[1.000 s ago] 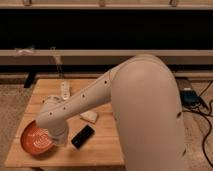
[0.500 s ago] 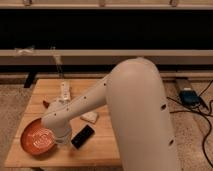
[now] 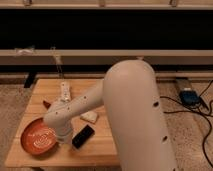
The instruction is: Push the eraser across the table
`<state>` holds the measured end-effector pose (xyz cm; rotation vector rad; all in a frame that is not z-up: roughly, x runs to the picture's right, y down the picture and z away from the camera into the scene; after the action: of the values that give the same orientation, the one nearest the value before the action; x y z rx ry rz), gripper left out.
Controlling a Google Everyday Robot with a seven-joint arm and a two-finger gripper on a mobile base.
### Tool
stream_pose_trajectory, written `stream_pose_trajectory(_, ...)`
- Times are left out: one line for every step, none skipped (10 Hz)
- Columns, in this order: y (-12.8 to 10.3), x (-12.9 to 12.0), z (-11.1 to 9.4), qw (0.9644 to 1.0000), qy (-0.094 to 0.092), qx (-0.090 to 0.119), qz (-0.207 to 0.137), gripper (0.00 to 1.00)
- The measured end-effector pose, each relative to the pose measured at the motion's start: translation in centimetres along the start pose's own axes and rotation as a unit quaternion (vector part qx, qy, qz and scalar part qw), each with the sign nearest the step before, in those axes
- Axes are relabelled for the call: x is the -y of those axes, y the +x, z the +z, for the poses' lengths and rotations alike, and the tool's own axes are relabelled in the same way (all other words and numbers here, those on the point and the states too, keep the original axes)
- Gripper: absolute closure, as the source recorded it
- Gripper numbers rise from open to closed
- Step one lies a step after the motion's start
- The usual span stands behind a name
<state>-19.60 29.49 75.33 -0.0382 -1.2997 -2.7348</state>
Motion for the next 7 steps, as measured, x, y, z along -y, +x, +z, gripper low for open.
stream_pose_trajectory(-0.4,-1.0,-0.4,0.9998,-0.006,-0.008,0.015,0.97)
stream_pose_trajectory(-0.8,-1.6,-0.7,0.9995,-0.01,-0.013,0.026,0.97)
stream_pose_trajectory(-1.0,-2.1,-0.8,0.9992,-0.014,-0.015,0.035,0.97)
stream_pose_trajectory(-1.2,-2.4,-0.9,0.9989,-0.017,-0.014,0.042,0.97)
stream_pose_trajectory(-1.5,-3.0,-0.9,0.9983,-0.021,-0.014,0.052,0.97)
stream_pose_trajectory(-2.0,-3.5,-1.0,0.9977,-0.025,-0.013,0.061,0.97)
stream_pose_trajectory(-2.4,-4.1,-1.1,0.997,-0.029,-0.012,0.071,0.97)
